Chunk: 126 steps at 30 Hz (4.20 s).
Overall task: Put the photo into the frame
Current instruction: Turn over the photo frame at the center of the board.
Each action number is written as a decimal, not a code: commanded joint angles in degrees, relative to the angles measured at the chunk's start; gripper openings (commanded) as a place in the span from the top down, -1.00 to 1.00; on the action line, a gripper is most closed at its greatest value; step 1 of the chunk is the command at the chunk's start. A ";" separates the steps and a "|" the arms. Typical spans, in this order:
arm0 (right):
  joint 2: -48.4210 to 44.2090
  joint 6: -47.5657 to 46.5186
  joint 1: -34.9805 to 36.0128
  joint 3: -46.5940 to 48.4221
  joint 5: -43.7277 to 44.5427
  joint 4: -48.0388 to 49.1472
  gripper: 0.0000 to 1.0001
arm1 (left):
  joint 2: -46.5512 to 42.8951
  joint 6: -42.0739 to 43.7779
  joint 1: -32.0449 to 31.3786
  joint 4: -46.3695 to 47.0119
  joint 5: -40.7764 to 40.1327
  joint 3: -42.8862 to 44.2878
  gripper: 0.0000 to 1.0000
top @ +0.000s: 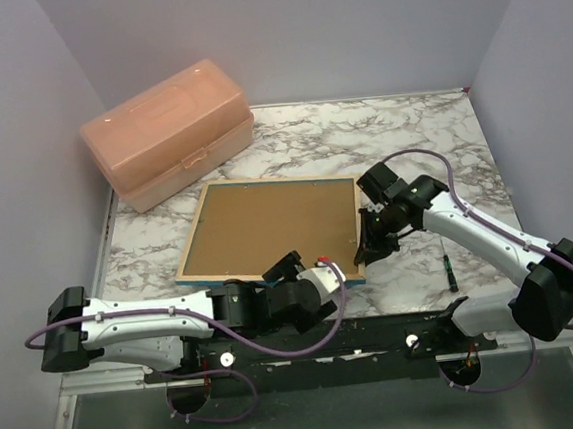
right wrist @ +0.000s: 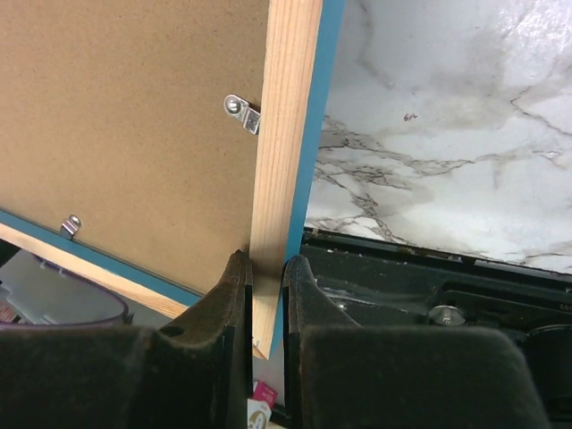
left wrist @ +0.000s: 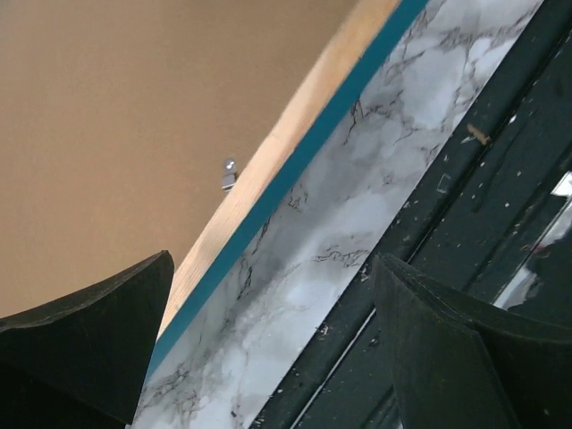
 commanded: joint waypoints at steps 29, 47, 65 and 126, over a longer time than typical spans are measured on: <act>-9.01 -1.39 0.55 7.62 -0.83 1.47 -0.11 | 18.21 -1.93 -6.85 -9.56 -32.80 8.26 0.41; -30.68 -28.96 0.53 -4.28 -3.35 35.71 -0.98 | 5.74 -2.47 -7.79 -13.58 -21.65 8.11 0.44; -42.61 -87.73 0.55 -21.85 -36.91 48.48 -1.00 | -4.81 -2.01 -7.64 -16.55 -8.23 8.79 0.44; -27.73 -49.71 4.86 -22.07 -41.40 65.94 0.99 | -9.50 -4.12 -6.58 -12.97 -2.77 31.39 -0.97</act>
